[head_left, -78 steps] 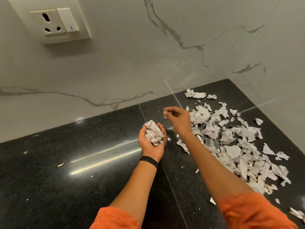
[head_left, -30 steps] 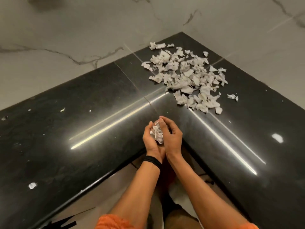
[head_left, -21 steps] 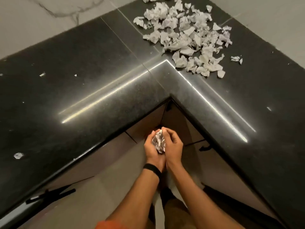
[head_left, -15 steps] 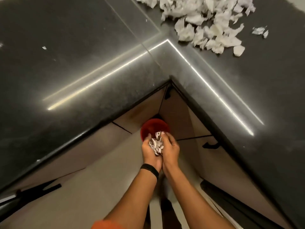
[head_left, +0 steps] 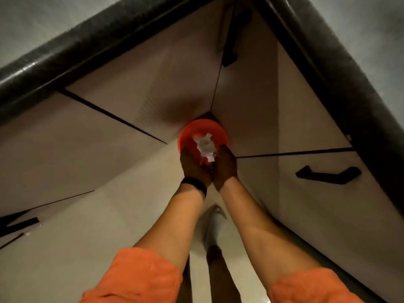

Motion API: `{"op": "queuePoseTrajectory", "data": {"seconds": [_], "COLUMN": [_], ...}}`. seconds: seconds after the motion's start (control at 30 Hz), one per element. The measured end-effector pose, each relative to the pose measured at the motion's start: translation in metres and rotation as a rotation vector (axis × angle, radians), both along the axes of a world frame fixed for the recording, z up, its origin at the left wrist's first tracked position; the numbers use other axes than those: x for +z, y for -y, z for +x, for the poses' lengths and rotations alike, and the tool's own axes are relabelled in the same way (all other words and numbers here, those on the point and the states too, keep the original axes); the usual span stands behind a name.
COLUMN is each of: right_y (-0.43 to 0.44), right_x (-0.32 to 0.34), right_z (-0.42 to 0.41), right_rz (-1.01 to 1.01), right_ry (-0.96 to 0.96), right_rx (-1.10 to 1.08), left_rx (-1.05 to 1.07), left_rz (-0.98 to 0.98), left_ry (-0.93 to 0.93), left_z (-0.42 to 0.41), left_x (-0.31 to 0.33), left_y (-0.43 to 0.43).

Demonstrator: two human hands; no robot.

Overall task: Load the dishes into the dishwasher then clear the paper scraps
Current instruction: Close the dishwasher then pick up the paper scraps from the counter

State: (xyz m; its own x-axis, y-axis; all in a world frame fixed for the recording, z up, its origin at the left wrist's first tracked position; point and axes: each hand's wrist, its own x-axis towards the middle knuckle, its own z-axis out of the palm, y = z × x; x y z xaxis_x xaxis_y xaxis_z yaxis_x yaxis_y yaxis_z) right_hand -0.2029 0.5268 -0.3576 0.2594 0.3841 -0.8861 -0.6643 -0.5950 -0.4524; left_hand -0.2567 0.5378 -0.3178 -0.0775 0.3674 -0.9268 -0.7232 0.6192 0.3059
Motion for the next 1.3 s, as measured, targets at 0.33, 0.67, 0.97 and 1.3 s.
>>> {"op": "queuePoseTrajectory", "data": {"seconds": [0.33,0.67,0.97,1.3], "right_y": [-0.005,0.019,0.04,0.053], "right_x": [0.024,0.073,0.236,0.369], "right_z": [0.002,0.0,-0.005,0.003], "right_rz": [0.068,0.033,0.284,0.579], "right_ry": [-0.052,0.071,0.12,0.304], "right_rx": [-0.179,-0.124,0.136,0.291], "left_rx": [-0.212,0.23,0.128,0.065], "left_rz": [0.079,0.01,0.196,0.46], "left_ry": [-0.086,0.004,0.065,0.093], "left_z": [0.017,-0.014,-0.024,-0.027], "left_x": [0.153,0.079,0.207,0.335], "left_y": [-0.01,0.008,0.035,0.051]}}
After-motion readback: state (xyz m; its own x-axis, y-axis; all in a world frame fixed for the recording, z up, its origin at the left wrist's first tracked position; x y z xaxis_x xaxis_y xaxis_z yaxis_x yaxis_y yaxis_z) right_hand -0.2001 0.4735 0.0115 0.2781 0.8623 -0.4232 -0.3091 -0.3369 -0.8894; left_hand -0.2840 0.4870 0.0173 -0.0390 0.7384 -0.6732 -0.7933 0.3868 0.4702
